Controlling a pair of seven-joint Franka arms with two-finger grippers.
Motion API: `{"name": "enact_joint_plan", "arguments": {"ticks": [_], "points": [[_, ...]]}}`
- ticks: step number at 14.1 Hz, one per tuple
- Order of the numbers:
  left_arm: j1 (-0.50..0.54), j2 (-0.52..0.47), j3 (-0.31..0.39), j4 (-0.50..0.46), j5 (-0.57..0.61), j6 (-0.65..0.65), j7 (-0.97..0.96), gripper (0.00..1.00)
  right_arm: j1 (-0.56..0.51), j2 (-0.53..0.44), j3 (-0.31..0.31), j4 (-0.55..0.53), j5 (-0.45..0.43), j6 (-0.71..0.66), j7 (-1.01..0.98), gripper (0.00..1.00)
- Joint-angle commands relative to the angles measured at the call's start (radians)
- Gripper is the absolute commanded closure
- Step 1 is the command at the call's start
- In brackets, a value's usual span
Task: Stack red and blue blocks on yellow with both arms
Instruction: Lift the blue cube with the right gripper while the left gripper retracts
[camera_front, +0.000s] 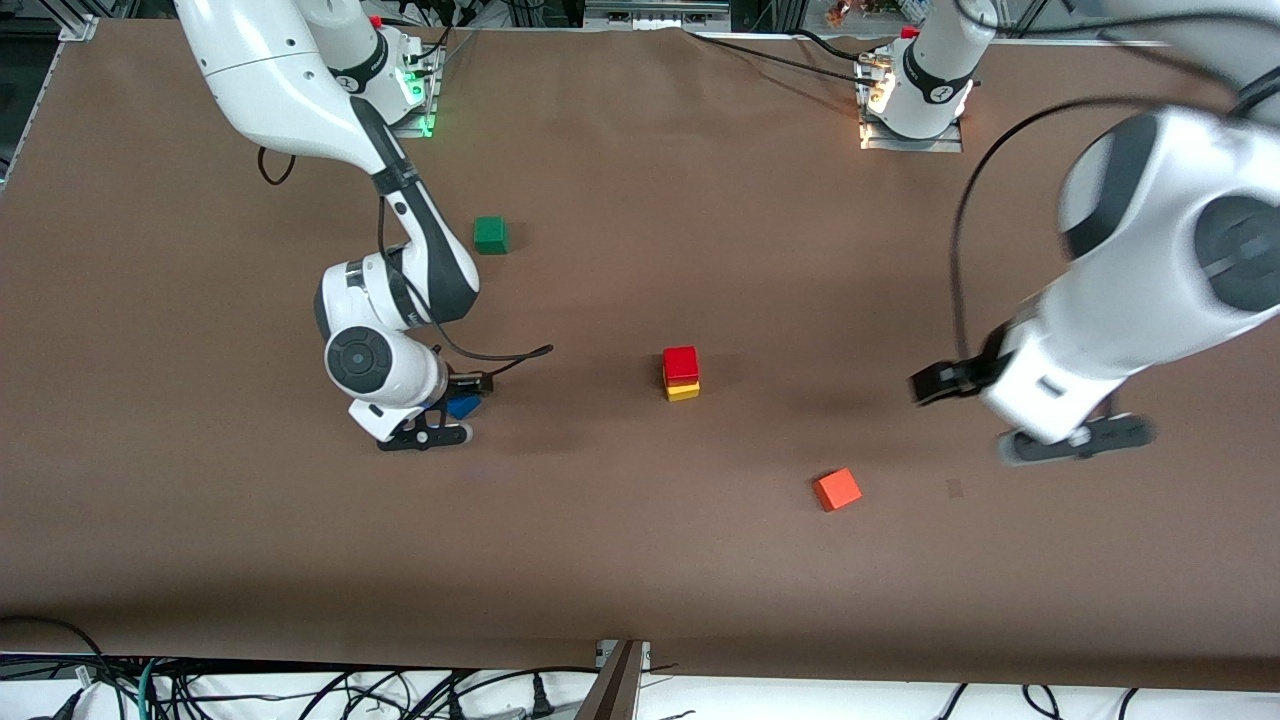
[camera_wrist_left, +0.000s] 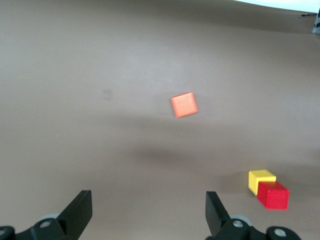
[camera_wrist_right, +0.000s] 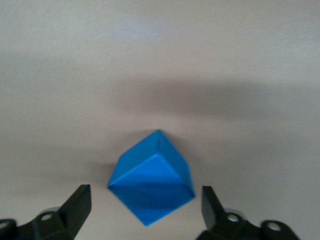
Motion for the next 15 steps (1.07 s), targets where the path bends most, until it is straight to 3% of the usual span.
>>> {"name": "enact_joint_plan", "arguments": {"ticks": [1, 4, 7, 8, 10, 11, 13, 15], "points": [[0.056, -0.17, -0.003, -0.178, -0.011, -0.022, 0.129, 0.0, 0.021, -0.027, -0.001, -0.046, 0.002, 0.026, -0.015, 0.01], [0.142, -0.277, -0.003, -0.289, -0.018, -0.025, 0.269, 0.0, 0.022, -0.028, -0.005, -0.056, -0.005, 0.029, -0.153, 0.01], [0.184, -0.379, 0.003, -0.43, -0.032, -0.022, 0.286, 0.0, 0.018, -0.024, -0.012, -0.062, -0.008, 0.048, -0.225, 0.01], [0.201, -0.399, 0.005, -0.464, -0.07, -0.022, 0.286, 0.0, 0.013, -0.021, -0.012, -0.066, -0.008, 0.058, -0.227, 0.1], [0.216, -0.381, 0.014, -0.454, -0.083, -0.022, 0.288, 0.0, 0.007, -0.013, -0.012, -0.066, -0.007, 0.066, -0.225, 0.56], [0.218, -0.37, 0.023, -0.447, -0.084, -0.022, 0.288, 0.0, 0.001, -0.014, -0.012, -0.061, -0.005, 0.063, -0.224, 0.72], [0.221, -0.35, 0.026, -0.427, -0.08, -0.022, 0.289, 0.0, -0.008, -0.03, -0.012, -0.043, 0.001, 0.048, -0.219, 0.78], [0.221, -0.347, 0.026, -0.415, -0.074, -0.022, 0.289, 0.0, -0.004, -0.062, -0.01, 0.026, 0.013, -0.076, -0.172, 0.78]]}}
